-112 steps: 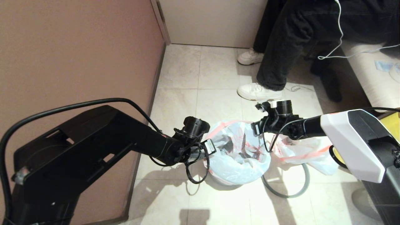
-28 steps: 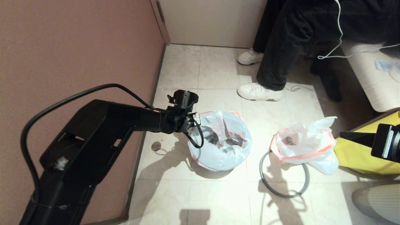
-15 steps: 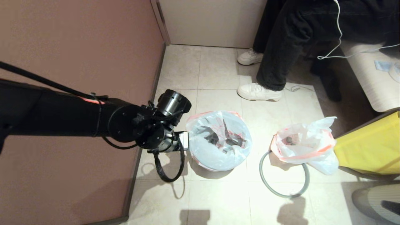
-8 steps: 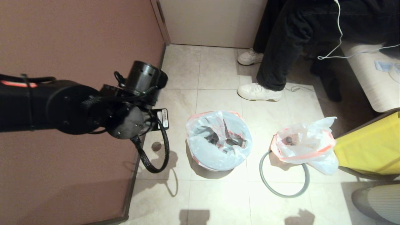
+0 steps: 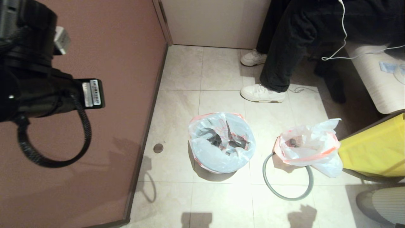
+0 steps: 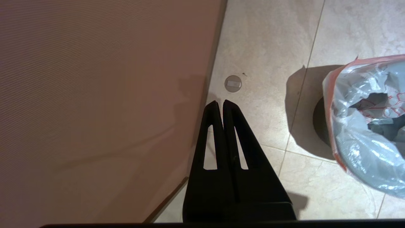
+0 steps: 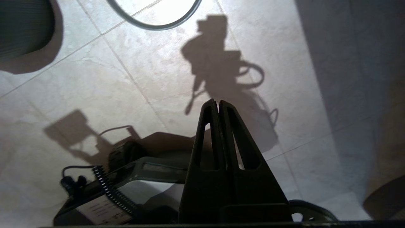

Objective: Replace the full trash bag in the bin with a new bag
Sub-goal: Place the trash can ring on the trash can

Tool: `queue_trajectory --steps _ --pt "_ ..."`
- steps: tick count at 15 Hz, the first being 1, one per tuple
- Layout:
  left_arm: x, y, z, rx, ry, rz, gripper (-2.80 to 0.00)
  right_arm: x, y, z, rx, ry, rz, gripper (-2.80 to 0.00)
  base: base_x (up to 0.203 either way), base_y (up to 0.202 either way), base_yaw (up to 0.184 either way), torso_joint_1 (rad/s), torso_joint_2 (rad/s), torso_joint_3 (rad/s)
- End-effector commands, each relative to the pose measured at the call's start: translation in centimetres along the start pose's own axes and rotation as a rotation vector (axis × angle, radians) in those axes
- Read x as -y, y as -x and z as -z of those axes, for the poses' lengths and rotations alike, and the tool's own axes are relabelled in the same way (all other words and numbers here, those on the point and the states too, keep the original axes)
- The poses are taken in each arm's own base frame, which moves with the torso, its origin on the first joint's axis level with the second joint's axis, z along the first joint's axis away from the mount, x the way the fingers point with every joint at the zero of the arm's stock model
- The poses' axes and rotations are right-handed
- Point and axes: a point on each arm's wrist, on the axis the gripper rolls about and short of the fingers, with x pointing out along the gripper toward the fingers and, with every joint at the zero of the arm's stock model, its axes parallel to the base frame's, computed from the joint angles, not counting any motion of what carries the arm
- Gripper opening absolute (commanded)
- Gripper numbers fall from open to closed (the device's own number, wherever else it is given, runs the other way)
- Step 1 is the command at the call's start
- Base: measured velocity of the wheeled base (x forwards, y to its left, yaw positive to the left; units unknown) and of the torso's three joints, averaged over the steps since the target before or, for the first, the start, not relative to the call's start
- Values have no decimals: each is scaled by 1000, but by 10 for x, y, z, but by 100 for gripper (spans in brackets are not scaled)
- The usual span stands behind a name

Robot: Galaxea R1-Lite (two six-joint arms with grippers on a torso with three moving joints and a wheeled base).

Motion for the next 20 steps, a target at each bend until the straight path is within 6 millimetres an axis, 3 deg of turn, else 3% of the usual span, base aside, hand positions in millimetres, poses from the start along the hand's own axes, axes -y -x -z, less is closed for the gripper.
queue_trajectory --steps 1,5,8,11,15,18,20 --pt "-26 25 5 41 37 -3 -280 0 -4 -2 -13 0 28 -280 0 0 0 0 0 0" --pt "-13 9 11 -4 -4 -16 -280 5 5 2 38 20 42 -280 0 0 0 0 0 0" --pt "-24 -4 7 -13 12 -130 -280 8 9 1 103 24 147 -280 0 0 0 0 0 0" --pt "-41 14 6 24 47 -126 -280 6 8 -2 119 60 147 -280 0 0 0 0 0 0" --pt "-19 49 8 51 9 273 -280 8 12 -2 160 155 153 -280 0 0 0 0 0 0" --pt "-15 63 1 55 -25 671 -280 6 12 0 127 191 72 -280 0 0 0 0 0 0" --pt "-7 60 8 27 -31 793 -280 3 11 1 83 199 -27 -280 0 0 0 0 0 0"
